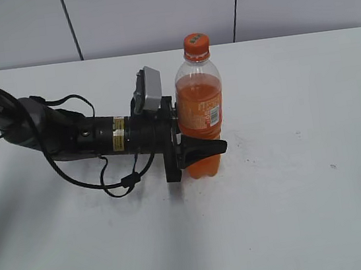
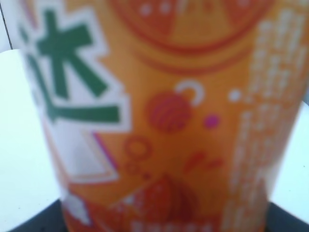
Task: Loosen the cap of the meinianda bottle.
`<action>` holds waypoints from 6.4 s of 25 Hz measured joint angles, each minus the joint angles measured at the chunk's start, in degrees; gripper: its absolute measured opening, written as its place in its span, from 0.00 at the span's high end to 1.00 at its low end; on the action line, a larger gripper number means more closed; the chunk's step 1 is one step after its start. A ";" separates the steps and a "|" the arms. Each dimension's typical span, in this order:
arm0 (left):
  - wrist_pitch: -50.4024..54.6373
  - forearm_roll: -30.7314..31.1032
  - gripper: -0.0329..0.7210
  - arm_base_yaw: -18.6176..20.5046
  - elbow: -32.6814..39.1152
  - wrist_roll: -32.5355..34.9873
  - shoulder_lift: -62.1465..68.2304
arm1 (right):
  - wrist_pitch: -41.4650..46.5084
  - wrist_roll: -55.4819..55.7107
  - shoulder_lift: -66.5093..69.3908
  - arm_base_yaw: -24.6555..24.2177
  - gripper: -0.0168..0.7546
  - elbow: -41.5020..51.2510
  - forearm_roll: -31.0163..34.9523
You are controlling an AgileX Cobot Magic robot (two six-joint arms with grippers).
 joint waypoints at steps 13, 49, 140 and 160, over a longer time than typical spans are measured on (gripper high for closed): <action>0.00 0.05 0.44 0.00 0.00 0.00 0.00 | -0.99 0.36 35.99 0.00 0.38 -11.15 3.91; -0.28 0.64 0.44 0.00 -0.04 0.00 0.00 | 11.55 25.52 98.31 15.75 0.38 -73.18 6.60; -0.75 1.64 0.44 0.10 -0.11 -0.01 0.00 | 12.31 -62.54 105.67 28.04 0.63 -78.38 10.11; -0.75 1.70 0.44 0.10 -0.11 -0.01 0.00 | 1.41 -8.74 89.33 19.14 0.63 -57.49 0.53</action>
